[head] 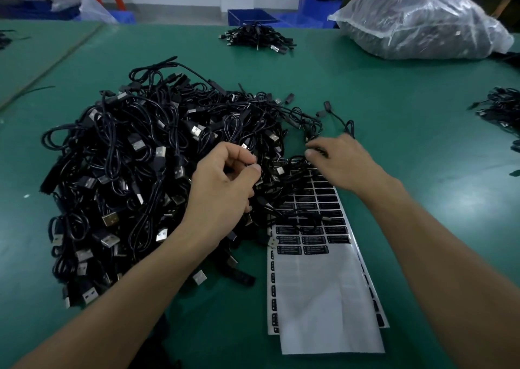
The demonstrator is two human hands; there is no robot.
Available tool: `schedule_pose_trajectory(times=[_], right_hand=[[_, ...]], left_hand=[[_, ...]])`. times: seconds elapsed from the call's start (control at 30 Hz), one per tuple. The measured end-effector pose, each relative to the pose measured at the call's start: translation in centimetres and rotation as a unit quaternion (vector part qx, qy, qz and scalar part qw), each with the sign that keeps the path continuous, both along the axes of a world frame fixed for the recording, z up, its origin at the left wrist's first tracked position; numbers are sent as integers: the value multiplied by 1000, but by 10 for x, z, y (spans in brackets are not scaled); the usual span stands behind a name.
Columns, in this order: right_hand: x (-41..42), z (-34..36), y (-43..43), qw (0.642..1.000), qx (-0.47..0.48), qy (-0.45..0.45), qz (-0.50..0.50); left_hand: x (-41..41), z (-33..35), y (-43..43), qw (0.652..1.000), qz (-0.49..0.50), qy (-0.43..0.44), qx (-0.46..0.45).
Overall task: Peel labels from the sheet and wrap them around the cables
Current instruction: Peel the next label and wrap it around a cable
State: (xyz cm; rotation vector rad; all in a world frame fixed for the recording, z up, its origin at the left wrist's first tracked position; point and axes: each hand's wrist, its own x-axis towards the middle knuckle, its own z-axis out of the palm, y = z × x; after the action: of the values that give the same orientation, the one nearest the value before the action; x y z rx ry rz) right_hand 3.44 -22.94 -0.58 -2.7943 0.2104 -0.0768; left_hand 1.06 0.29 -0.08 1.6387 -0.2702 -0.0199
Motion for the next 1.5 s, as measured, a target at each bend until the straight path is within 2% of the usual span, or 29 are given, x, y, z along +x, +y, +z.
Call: schedule_pose_trajectory(times=[0.07, 0.2, 0.3, 0.37, 0.47, 0.6, 0.7, 0.77, 0.83, 0.93, 1.0, 1.07, 1.13, 1.3, 1.5], right_hand=[[0, -3, 4, 1000, 10, 11, 10], [-1, -3, 4, 998, 61, -22, 0], [-4, -4, 9, 984, 144, -98, -23], [-5, -1, 15, 961, 214, -167, -54], [-5, 10, 24, 894, 372, -228, -96], [-14, 26, 44, 763, 589, -257, -71], [-32, 32, 54, 657, 724, -210, 15], [-45, 31, 57, 637, 751, -164, 52], [-56, 27, 60, 639, 753, -140, 68], [-74, 20, 67, 648, 742, -153, 79], [-86, 14, 74, 683, 702, -165, 114], [-95, 7, 86, 734, 634, -166, 181], [-99, 2, 97, 764, 586, -144, 229], [-101, -6, 106, 846, 474, -109, 215], [-102, -7, 101, 851, 472, -151, 173]], left_hand=[[0, 0, 0, 1000, -1, -4, 4], [0, 0, 1, 1000, -2, -7, 9], [1, 0, 1, 1000, -4, -4, 9], [0, -1, 1, 1000, -7, -3, 10], [1, -1, 2, 1000, -11, -2, 14], [1, 2, 2, 999, -26, 23, -30], [0, 7, 1, 994, -40, 68, -82], [0, 10, 1, 990, -36, 92, -97], [1, 11, 1, 986, -30, 109, -125], [2, 13, 3, 975, -44, 137, -169], [1, 14, 5, 978, -77, 149, -123], [-1, 14, 6, 983, -123, 125, -49], [-2, 14, 8, 983, -161, 90, -3], [1, 12, 9, 984, -155, 82, 34], [3, 8, 9, 985, -147, 91, 6]])
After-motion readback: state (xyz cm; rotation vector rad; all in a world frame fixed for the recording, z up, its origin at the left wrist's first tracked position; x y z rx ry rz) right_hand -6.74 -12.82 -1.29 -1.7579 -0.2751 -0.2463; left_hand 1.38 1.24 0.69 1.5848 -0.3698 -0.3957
